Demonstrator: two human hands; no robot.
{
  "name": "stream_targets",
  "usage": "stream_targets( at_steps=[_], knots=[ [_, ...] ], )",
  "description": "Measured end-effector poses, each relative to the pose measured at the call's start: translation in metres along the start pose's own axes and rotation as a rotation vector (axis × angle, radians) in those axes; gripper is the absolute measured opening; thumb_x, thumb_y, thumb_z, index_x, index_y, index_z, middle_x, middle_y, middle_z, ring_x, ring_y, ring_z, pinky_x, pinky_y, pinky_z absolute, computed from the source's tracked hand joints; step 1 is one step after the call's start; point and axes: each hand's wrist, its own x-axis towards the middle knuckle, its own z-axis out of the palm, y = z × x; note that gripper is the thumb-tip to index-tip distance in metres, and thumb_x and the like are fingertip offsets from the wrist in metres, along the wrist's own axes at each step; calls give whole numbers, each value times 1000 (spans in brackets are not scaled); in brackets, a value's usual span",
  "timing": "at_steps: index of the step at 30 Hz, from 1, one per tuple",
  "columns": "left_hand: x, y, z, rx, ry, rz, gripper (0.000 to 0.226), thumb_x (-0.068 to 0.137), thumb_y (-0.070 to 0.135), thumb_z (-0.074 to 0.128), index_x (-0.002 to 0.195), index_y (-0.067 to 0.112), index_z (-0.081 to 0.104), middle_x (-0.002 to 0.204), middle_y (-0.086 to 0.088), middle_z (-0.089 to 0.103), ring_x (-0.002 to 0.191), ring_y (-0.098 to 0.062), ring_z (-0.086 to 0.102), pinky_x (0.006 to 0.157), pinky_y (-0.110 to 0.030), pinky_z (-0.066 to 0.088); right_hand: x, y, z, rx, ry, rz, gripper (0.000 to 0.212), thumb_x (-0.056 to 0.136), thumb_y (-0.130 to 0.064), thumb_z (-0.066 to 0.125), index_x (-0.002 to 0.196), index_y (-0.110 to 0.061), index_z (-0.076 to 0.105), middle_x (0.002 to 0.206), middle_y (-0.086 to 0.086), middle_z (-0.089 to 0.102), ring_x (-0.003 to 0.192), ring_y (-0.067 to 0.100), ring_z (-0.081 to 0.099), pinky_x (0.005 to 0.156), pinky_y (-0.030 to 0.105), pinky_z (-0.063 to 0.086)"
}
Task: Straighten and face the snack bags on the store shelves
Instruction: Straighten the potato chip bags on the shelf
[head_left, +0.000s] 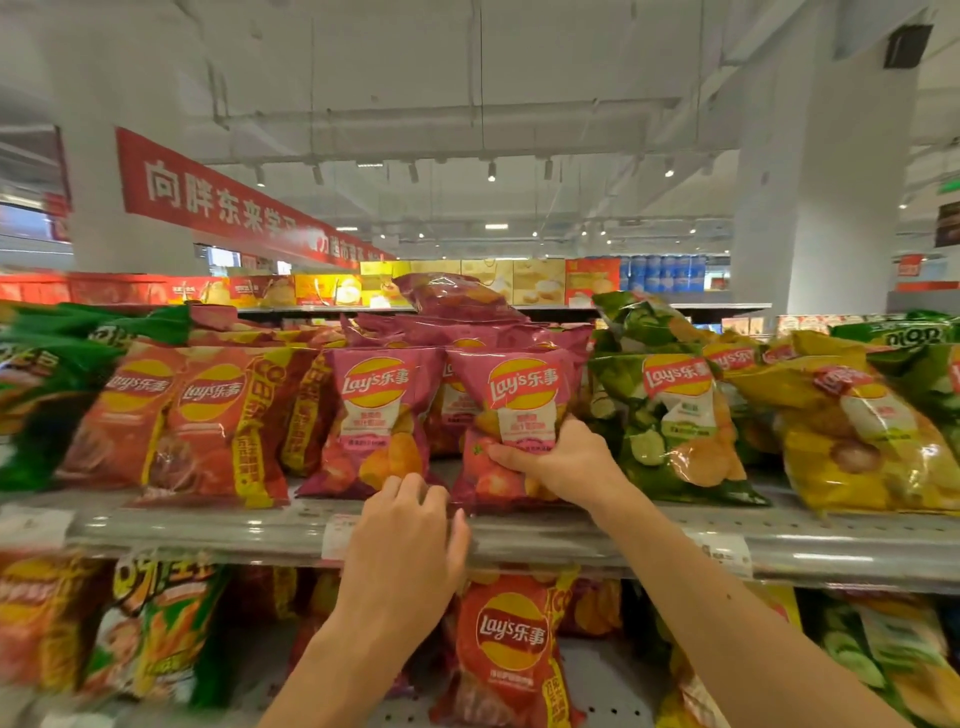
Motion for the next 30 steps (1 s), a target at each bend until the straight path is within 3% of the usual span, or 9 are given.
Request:
stream_targets(
  at_steps=[7, 10, 14, 16, 19, 21, 24, 30],
  knots=[
    [3, -1, 4, 38, -10, 11, 25, 89, 40, 63, 90, 16, 70, 81, 3, 59, 78, -17, 55, 69, -32, 51, -3, -7, 1, -178, -125, 33, 86, 56, -86, 74, 117, -26, 67, 106, -7, 72, 99, 14, 66, 92, 39, 58],
    [5, 1, 4, 19, -8, -27, 30, 90, 45, 58, 89, 17, 69, 80, 4, 59, 78, -16, 55, 69, -32, 50, -14, -4, -10, -223, -58, 39, 88, 57, -85, 74, 112, -20, 55, 104, -7, 64, 98, 14, 61, 87, 36, 57],
    [13, 20, 2, -144, 46, -36, 28, 91, 44, 55, 91, 18, 68, 87, 3, 59, 83, -15, 54, 72, -35, 52, -34, 6, -34, -182, 53, -36, 98, 69, -73, 76, 144, -16, 50, 135, -1, 62, 120, 18, 60, 101, 38, 53],
    [18, 39, 4, -286, 82, -3, 24, 91, 40, 57, 89, 18, 67, 86, 5, 59, 82, -14, 54, 71, -35, 53, -47, 15, -50, -109, 147, -71, 82, 77, -64, 77, 141, -18, 56, 126, -3, 67, 112, 13, 64, 95, 32, 56],
    [25, 75, 13, -518, 88, 52, 16, 91, 35, 62, 91, 19, 67, 87, 8, 59, 81, -10, 55, 71, -31, 53, -67, 35, -80, 22, 257, -86, 51, 83, -53, 78, 123, -24, 69, 101, -12, 74, 91, -2, 68, 72, 11, 53],
    [31, 102, 21, -684, 43, 62, 14, 92, 32, 63, 96, 20, 67, 91, 9, 61, 82, -9, 58, 73, -32, 55, -81, 50, -105, 106, 294, -49, 42, 84, -49, 78, 117, -23, 73, 99, -9, 76, 93, 3, 71, 77, 18, 57],
    [38, 142, 32, -844, -43, 34, 16, 93, 31, 65, 103, 19, 66, 93, 7, 63, 85, -11, 61, 79, -37, 55, -99, 75, -148, 157, 370, 37, 33, 86, -41, 78, 111, -21, 75, 96, -4, 79, 93, 11, 74, 89, 40, 62],
    [55, 222, 52, -930, -136, 3, 29, 93, 37, 64, 117, 21, 61, 105, 6, 63, 99, -13, 59, 87, -40, 54, -122, 137, -248, 192, 591, 111, 21, 86, -40, 79, 99, -24, 77, 91, -5, 78, 93, 15, 74, 90, 42, 60]
  ],
)
